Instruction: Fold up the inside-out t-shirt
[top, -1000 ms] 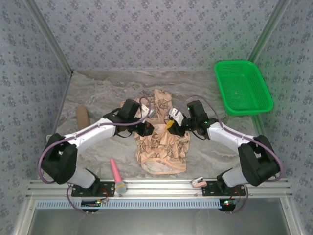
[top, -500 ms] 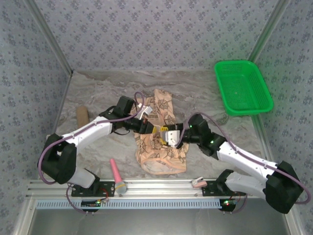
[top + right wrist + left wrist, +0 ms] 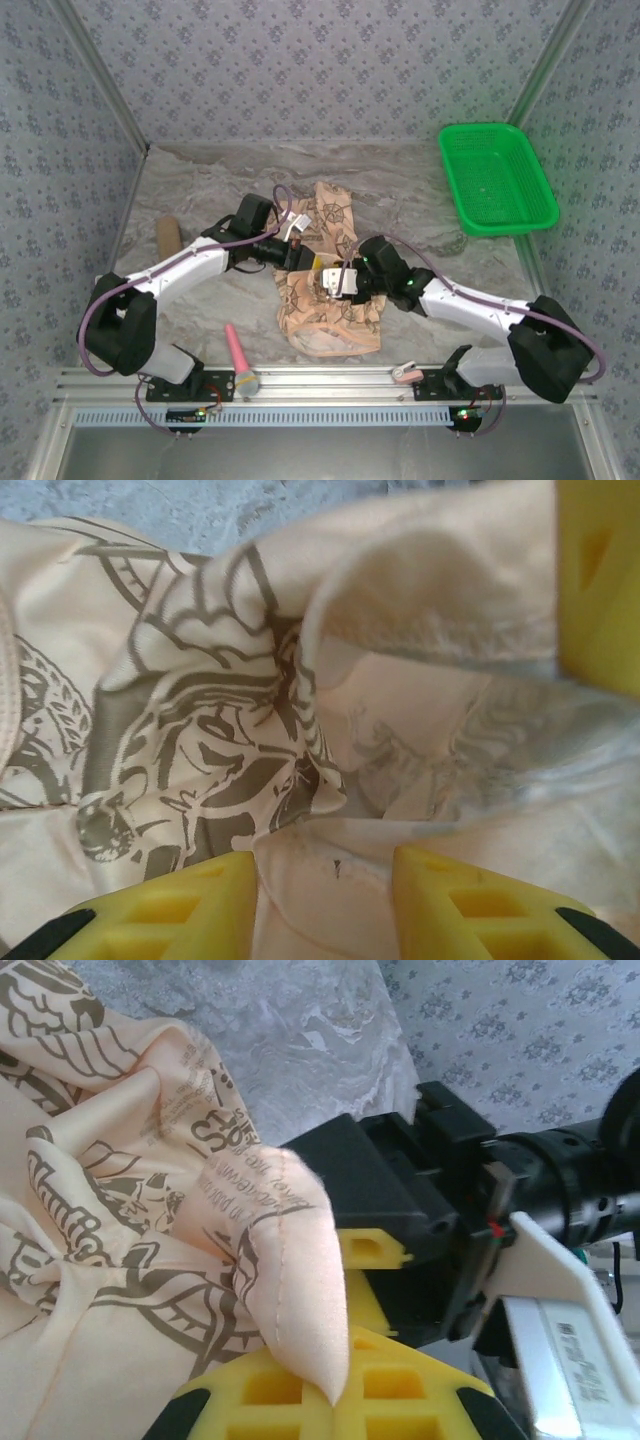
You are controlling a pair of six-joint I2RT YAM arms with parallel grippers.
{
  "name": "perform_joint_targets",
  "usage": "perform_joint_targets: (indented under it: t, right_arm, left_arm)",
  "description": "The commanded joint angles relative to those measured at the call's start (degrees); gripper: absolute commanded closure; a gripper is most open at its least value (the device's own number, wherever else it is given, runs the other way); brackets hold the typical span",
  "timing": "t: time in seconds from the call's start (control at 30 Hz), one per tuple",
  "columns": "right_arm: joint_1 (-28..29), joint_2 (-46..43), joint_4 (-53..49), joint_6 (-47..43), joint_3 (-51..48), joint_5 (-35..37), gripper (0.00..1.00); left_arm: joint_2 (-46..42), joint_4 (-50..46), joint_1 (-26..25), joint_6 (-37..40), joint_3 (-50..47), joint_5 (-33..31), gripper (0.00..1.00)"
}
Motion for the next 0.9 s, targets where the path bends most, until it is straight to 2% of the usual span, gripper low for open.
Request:
perform_joint_targets:
  t: [0.0,0.17,0.3,0.47,0.57,0.63,0.77,0.87]
  right_arm:
    - [0.7,2.9,2.7,4.5,2.0,-0.1,0.59]
    - [1.4,6.3,6.9,7.9,2.6,-1.0,0.61]
    - [1.6,6.7,7.0,7.7,2.3,-6.5,0.62]
    - [1.0,4.9,1.5,4.0,1.5,-14.5,0.62]
    - [-0.3,3.6,-2.0,1.7,1.2,-16.8,0.62]
    - [-0.2,3.0,0.6,2.5,0.1,-14.6,0.62]
    - [1.0,5.6,11.3,6.6,-1.6,-5.6,0.64]
    - [2.4,9.5,10.7,7.4,1.0,-4.4,0.65]
  left_arm:
    - [-0.1,3.6,0.2,-1.5,-0.2,3.2,0.98]
    - [-0.4,5.2,0.2,-3.2,-0.6,2.9,0.98]
    - [-0.6,5.2,0.5,-3.2,-0.6,1.7,0.97]
    - [-0.8,5.0,1.1,-3.0,-0.8,0.4,0.97]
    - [-0.7,4.0,1.6,-2.1,-1.0,-0.6,0.97]
    - [-0.5,4.1,1.6,-2.2,-1.2,-0.5,0.97]
    - [-0.3,5.6,1.7,-2.7,-1.4,0.2,0.97]
    - [0.2,5.5,1.8,-3.2,-0.9,0.4,0.97]
